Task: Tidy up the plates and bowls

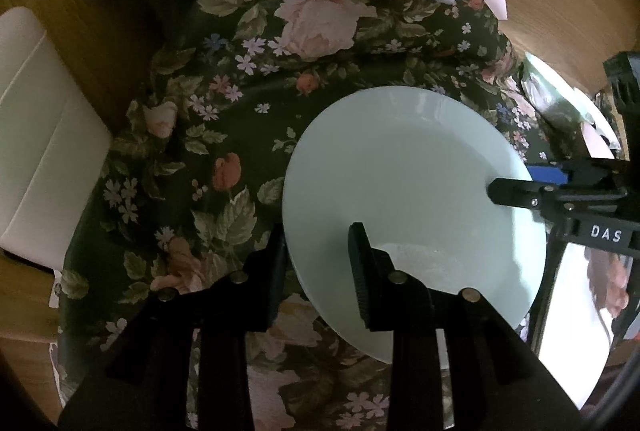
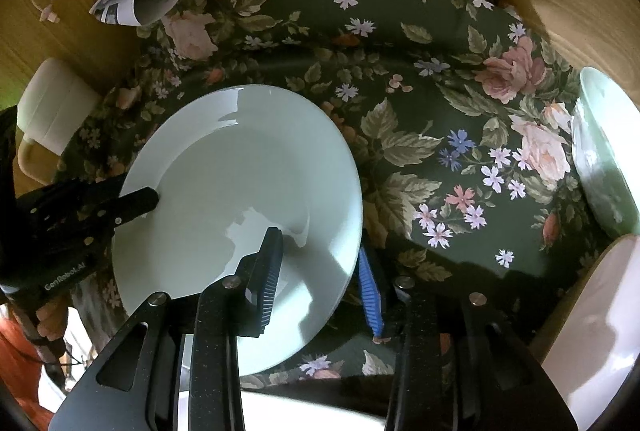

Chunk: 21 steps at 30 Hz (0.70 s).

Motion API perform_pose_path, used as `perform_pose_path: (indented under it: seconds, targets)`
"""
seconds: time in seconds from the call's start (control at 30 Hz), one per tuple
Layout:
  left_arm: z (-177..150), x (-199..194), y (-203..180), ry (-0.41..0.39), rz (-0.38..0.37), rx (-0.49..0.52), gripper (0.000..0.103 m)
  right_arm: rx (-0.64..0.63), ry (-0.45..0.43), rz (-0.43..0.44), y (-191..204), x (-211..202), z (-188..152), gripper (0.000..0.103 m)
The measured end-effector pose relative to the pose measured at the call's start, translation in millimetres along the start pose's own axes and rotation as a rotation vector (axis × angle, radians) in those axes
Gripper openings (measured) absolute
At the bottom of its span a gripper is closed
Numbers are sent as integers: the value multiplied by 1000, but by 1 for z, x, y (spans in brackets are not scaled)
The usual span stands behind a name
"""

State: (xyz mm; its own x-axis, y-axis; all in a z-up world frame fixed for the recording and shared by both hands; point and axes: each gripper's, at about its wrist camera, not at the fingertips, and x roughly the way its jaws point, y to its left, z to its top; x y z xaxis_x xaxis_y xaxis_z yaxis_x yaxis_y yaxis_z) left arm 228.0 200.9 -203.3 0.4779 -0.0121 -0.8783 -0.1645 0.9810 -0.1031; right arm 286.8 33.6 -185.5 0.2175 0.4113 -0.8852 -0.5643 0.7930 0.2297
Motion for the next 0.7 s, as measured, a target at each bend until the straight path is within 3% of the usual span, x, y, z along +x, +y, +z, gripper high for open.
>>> perform_pose_path:
  seconds: [0.17, 0.7]
  targets:
    - [-1, -2, -4, -8, 36, -1, 30, -2, -30, 0, -1, -4, -1, 32]
    - [-5, -36, -1, -58, 29, -35, 30, 13, -138, 39, 0, -44, 0, 32]
